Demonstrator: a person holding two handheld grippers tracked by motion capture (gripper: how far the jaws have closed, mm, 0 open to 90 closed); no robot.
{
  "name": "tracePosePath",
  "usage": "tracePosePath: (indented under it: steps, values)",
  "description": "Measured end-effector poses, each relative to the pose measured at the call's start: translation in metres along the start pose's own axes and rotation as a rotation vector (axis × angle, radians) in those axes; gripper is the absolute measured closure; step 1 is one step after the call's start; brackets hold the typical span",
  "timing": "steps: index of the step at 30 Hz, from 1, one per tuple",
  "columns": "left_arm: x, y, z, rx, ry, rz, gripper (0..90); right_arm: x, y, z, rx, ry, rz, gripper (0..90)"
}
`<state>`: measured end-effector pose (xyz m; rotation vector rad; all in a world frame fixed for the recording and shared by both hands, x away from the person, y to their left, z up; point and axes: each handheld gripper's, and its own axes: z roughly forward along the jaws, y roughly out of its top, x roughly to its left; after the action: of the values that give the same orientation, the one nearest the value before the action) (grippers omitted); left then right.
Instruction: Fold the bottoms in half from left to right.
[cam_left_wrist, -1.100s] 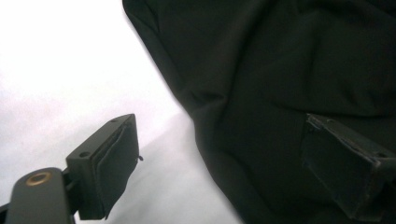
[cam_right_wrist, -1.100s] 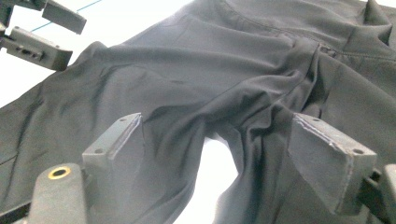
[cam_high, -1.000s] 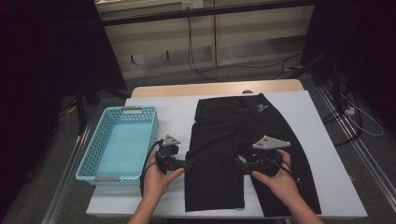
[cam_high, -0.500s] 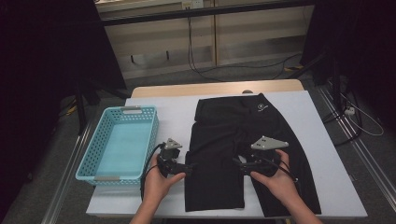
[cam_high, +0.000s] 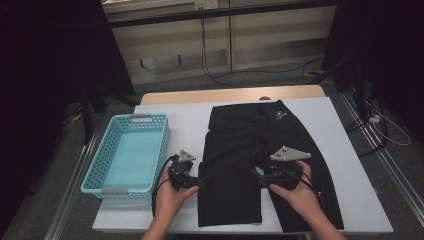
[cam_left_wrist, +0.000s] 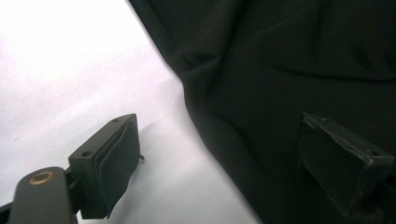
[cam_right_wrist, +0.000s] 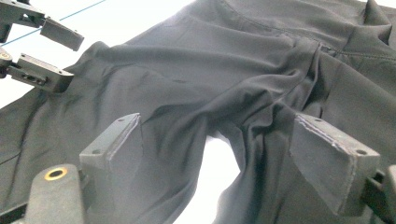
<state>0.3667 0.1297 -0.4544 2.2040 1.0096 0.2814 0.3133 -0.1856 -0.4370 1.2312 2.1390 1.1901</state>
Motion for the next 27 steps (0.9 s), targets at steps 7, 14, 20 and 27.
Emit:
tracePosePath:
  steps: [7,14,20,27]
  values:
    - [-0.002,-0.001,-0.001,0.012,0.037,0.029,20.4,-0.001,-0.001,-0.002,-0.006,-0.005,0.009,17.1]
    - [-0.013,0.001,-0.004,0.029,0.025,0.002,43.5,-0.001,-0.001,-0.002,-0.001,-0.001,0.003,17.2]
    - [-0.022,0.003,-0.006,0.044,-0.013,-0.045,68.4,0.002,-0.001,0.000,0.001,0.004,-0.005,17.2]
    - [-0.024,0.005,-0.006,0.049,-0.138,-0.128,88.6,0.003,0.000,0.000,-0.001,0.009,-0.008,17.1]
